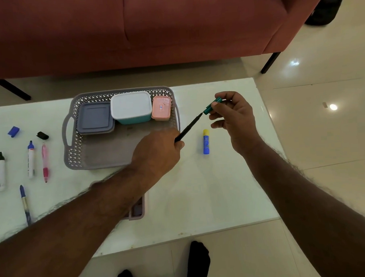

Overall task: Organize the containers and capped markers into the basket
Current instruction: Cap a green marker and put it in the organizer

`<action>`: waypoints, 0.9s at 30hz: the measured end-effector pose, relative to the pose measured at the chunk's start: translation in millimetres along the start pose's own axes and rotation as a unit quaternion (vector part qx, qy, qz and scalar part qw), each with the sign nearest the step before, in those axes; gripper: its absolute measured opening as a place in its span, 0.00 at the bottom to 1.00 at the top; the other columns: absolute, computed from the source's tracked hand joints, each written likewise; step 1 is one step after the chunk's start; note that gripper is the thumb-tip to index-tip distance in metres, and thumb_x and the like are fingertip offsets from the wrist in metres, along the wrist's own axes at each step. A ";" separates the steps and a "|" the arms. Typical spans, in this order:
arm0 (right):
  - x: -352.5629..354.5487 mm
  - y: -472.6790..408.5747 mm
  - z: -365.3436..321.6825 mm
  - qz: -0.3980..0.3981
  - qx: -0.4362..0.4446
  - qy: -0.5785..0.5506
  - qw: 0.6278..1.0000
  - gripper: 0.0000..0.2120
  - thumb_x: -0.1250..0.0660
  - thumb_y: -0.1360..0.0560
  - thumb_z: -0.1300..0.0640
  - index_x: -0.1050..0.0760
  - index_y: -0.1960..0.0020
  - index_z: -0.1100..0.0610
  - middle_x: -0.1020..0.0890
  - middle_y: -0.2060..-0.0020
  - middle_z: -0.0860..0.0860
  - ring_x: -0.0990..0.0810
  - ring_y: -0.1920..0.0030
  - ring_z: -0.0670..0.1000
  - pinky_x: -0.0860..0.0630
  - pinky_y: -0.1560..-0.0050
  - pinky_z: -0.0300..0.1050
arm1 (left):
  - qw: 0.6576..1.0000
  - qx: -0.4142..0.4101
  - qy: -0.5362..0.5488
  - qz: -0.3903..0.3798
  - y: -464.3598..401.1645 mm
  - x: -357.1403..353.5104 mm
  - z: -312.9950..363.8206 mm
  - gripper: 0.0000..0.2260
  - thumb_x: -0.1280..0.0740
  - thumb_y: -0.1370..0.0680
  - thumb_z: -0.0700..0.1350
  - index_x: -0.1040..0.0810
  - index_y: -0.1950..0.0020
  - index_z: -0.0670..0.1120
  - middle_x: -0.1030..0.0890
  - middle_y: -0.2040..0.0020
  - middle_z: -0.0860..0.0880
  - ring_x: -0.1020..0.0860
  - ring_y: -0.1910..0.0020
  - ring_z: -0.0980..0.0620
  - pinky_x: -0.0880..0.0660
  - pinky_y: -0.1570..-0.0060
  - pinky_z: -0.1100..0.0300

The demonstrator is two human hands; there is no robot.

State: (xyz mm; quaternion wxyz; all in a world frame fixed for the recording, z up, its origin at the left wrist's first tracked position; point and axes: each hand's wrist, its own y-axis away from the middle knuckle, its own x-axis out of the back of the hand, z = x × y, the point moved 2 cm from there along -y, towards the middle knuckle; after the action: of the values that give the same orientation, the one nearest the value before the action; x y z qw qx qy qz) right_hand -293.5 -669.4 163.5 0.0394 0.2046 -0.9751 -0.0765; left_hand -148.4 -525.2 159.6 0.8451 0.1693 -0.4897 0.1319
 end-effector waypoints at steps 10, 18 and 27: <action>-1.2 5.6 -5.7 -0.013 0.006 0.014 1.000 0.09 0.35 0.22 0.65 0.25 0.42 0.61 0.15 0.58 0.54 0.18 0.60 0.52 0.18 0.60 0.49 | 1.000 -0.005 -0.003 0.010 6.6 2.2 3.8 0.09 0.35 0.21 0.53 0.20 0.47 0.51 0.17 0.54 0.48 0.22 0.55 0.45 0.27 0.60 0.55; 0.4 5.5 -7.3 -0.021 0.012 0.048 0.999 0.10 0.33 0.23 0.64 0.24 0.41 0.61 0.15 0.58 0.52 0.17 0.59 0.53 0.18 0.59 0.50 | 0.999 -0.014 0.009 0.032 8.8 7.7 6.0 0.08 0.36 0.20 0.52 0.21 0.47 0.50 0.18 0.54 0.48 0.23 0.55 0.45 0.28 0.60 0.55; -13.0 11.1 -3.3 -0.047 -0.003 0.020 0.999 0.09 0.33 0.21 0.62 0.21 0.43 0.64 0.15 0.56 0.59 0.14 0.58 0.56 0.16 0.57 0.49 | 0.999 -0.025 0.013 0.040 4.1 7.5 11.3 0.12 0.39 0.18 0.52 0.21 0.43 0.46 0.19 0.53 0.46 0.27 0.58 0.51 0.34 0.59 0.58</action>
State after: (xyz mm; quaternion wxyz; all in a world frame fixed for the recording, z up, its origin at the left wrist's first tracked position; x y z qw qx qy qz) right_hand -285.7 -654.6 168.0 0.0561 0.2517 -0.9631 -0.0768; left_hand -155.2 -525.7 172.0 0.8494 0.1261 -0.4883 0.1555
